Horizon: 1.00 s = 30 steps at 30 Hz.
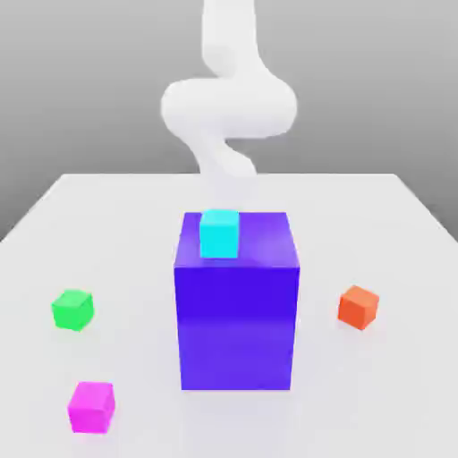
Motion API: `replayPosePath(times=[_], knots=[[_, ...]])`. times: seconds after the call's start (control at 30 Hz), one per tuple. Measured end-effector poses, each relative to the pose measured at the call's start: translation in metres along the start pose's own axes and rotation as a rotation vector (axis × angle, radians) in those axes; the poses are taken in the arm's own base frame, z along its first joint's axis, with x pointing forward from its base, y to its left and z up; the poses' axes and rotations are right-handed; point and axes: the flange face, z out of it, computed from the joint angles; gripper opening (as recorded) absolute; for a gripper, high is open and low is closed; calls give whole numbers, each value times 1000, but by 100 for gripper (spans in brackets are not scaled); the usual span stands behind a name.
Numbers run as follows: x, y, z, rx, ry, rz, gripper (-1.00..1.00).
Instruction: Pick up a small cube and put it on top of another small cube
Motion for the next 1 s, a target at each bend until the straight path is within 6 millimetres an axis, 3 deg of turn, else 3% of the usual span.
replayPosePath(times=[0.23, 0.5, 0.73, 1.0], knots=[[28, 43, 39, 31, -71, -262, 0], [44, 87, 101, 67, -157, -567, 0], [42, 123, 162, 104, -239, -847, 0], [25, 161, 232, 160, -340, -1182, 0]])
